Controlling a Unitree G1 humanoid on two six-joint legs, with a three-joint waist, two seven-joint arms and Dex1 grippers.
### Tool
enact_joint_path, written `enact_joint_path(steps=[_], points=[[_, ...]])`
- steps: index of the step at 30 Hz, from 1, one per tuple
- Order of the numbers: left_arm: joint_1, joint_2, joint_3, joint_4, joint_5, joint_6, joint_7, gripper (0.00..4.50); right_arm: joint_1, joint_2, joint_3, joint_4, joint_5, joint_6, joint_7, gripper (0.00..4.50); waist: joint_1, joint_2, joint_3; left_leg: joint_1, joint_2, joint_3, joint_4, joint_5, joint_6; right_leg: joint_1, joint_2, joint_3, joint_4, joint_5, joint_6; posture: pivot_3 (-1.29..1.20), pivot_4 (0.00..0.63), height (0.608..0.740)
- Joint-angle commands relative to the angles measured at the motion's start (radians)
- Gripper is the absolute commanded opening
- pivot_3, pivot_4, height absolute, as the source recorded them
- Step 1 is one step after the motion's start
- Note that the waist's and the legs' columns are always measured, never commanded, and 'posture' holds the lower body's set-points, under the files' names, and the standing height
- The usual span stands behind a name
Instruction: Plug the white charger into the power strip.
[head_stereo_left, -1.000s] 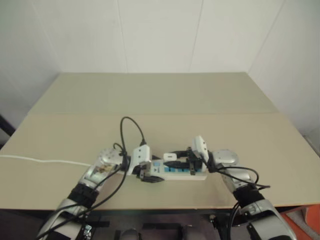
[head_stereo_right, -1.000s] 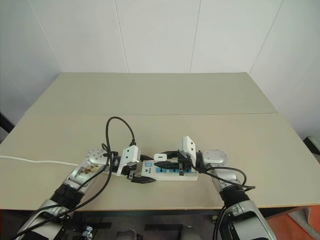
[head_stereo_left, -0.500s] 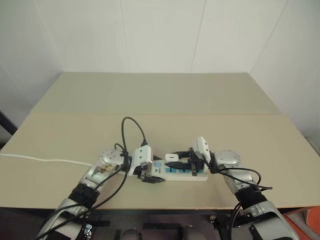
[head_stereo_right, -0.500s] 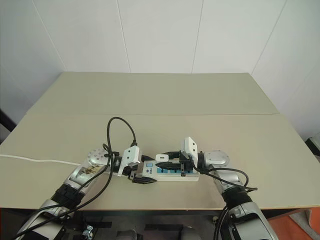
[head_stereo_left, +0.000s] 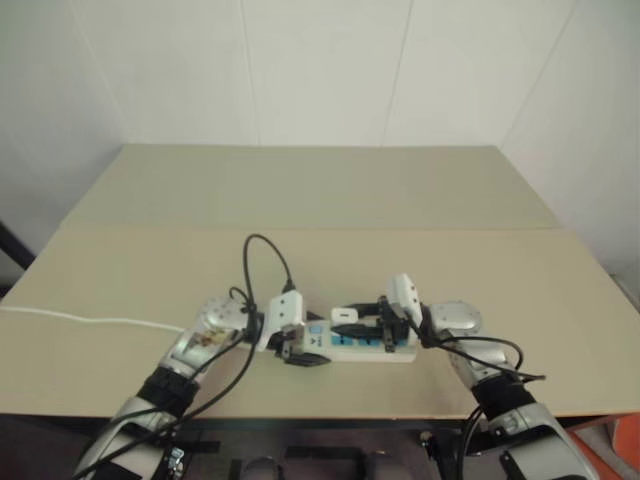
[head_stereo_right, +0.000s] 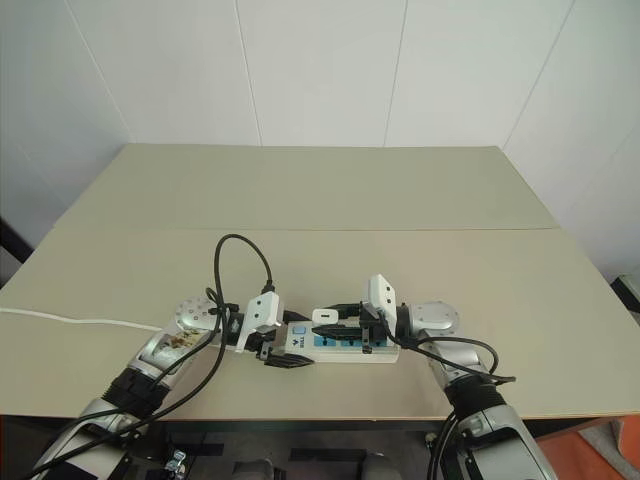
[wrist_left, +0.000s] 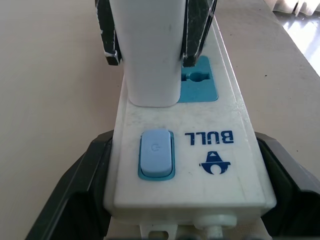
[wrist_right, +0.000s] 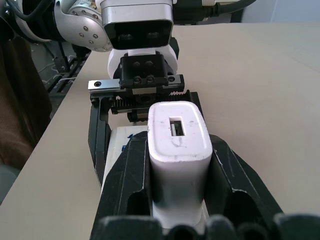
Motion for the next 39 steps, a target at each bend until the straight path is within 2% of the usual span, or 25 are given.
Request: enact_joint_path(steps=[1,13,23,30,35,37,39], points=[[0.004,0.071,0.044,0.019,0.014,0.009,-0.023,3.33,0.065,-0.081,-0.002,0.099,-0.088,0.074,-0.006,1.10,0.000,0.000,0.000,0.000,0.000,0.000,0.000,0.000,0.000,0.000,0.000,0.000,0.000,0.000,0.000,0.00,0.150,0.740],[0.007,0.069,0.043,0.018,0.013,0.008,-0.023,3.33,0.065,-0.077,0.001,0.091,-0.082,0.086,-0.001,1.10,0.000,0.000,0.000,0.000,0.000,0.000,0.000,0.000,0.000,0.000,0.000,0.000,0.000,0.000,0.000,0.00,0.150,0.740],[0.002,0.066,0.042,0.022,0.013,0.007,-0.024,3.33,0.072,-0.075,-0.012,0.048,-0.072,0.121,0.006,4.42,-0.019,-0.011,-0.007,0.003,0.003,0.000,-0.002,0.000,0.000,0.001,0.003,0.000,0.001,-0.001,-0.002,0.00,0.150,0.740],[0.008,0.063,0.043,0.013,0.010,0.013,-0.023,3.33,0.062,-0.074,-0.041,0.020,-0.051,0.136,0.018,4.47,-0.020,-0.014,-0.008,0.003,0.004,0.000,-0.003,0.000,0.000,0.001,0.004,0.000,0.001,-0.001,-0.003,0.00,0.150,0.740],[0.021,0.049,0.053,-0.001,-0.009,0.018,-0.013,3.33,0.060,-0.112,-0.101,-0.062,-0.016,0.165,0.017,4.47,-0.019,-0.014,-0.008,0.002,0.004,0.000,-0.003,0.000,0.000,0.000,0.004,0.000,0.001,-0.001,-0.003,0.00,0.150,0.740],[0.028,0.038,0.066,-0.008,-0.022,0.016,0.001,4.06,0.061,-0.139,-0.133,-0.097,0.001,0.180,0.020,4.50,-0.017,-0.013,-0.008,0.001,0.004,0.000,-0.003,0.000,0.000,-0.001,0.004,0.000,0.001,-0.001,-0.003,0.00,0.150,0.740],[0.034,0.026,0.084,-0.021,-0.049,0.016,-0.002,4.48,0.062,-0.179,-0.173,-0.140,0.031,0.211,0.026,4.50,-0.010,-0.009,-0.004,0.000,0.003,0.000,-0.002,0.000,0.000,-0.003,0.004,0.000,0.001,-0.001,-0.003,0.00,0.150,0.740]])
